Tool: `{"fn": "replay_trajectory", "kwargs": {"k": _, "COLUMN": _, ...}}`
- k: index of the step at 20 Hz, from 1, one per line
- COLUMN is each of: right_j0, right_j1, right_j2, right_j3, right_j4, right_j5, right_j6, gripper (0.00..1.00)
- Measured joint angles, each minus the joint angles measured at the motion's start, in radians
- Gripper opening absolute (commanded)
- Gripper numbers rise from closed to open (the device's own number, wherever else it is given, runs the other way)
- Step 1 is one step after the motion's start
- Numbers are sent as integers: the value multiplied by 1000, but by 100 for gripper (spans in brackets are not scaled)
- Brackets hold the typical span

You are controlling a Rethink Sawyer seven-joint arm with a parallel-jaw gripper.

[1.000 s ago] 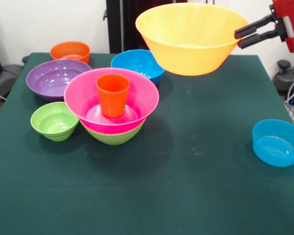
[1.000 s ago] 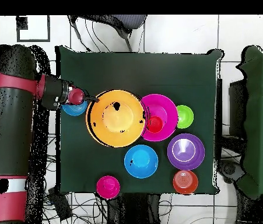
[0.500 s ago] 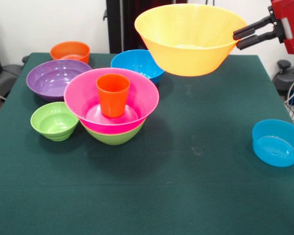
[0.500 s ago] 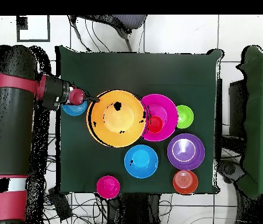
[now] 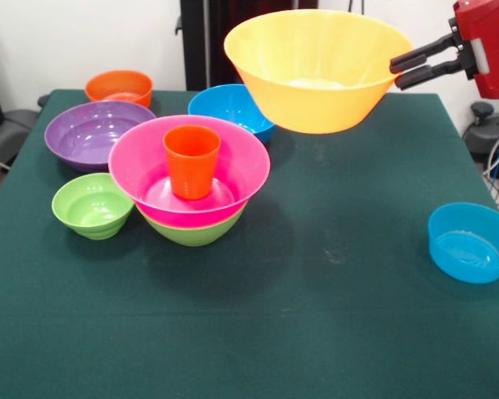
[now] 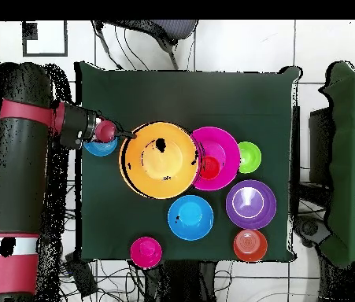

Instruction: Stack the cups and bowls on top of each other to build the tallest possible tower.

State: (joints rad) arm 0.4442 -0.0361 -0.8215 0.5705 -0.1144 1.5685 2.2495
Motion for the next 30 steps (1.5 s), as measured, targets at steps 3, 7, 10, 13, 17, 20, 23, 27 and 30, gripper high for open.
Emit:
{"fn": "replay_trajectory", "kwargs": {"k": 3, "right_j0": 0, "right_j1": 2, "right_j2": 0, "right_j3": 0, "right_j4": 0, "right_j5": 0, "right_j6": 0, "gripper": 0}}
{"fn": "replay_trajectory", "kwargs": {"k": 7, "right_j0": -1, "right_j1": 5, "right_j2": 0, "right_j3": 0, "right_j4": -2, "right_j5": 0, "right_j6": 0, "gripper": 0}}
{"fn": "replay_trajectory", "kwargs": {"k": 10, "right_j0": -4, "right_j1": 7, "right_j2": 0, "right_j3": 0, "right_j4": -3, "right_j5": 0, "right_j6": -2, "gripper": 0}}
{"fn": "replay_trajectory", "kwargs": {"k": 13, "right_j0": -7, "right_j1": 10, "right_j2": 0, "right_j3": 0, "right_j4": -6, "right_j5": 0, "right_j6": -9, "gripper": 0}}
{"fn": "replay_trajectory", "kwargs": {"k": 17, "right_j0": -9, "right_j1": 12, "right_j2": 0, "right_j3": 0, "right_j4": -13, "right_j5": 0, "right_j6": -24, "gripper": 0}}
{"fn": "replay_trajectory", "kwargs": {"k": 20, "right_j0": -8, "right_j1": 12, "right_j2": 0, "right_j3": 0, "right_j4": -17, "right_j5": 0, "right_j6": -43, "gripper": 0}}
{"fn": "replay_trajectory", "kwargs": {"k": 23, "right_j0": -8, "right_j1": 12, "right_j2": 0, "right_j3": 0, "right_j4": -21, "right_j5": 0, "right_j6": -59, "gripper": 0}}
{"fn": "replay_trajectory", "kwargs": {"k": 27, "right_j0": -10, "right_j1": 13, "right_j2": 0, "right_j3": -1, "right_j4": -25, "right_j5": 0, "right_j6": -84, "gripper": 0}}
{"fn": "replay_trajectory", "kwargs": {"k": 30, "right_j0": -12, "right_j1": 15, "right_j2": 0, "right_j3": -2, "right_j4": -28, "right_j5": 0, "right_j6": -96, "gripper": 0}}
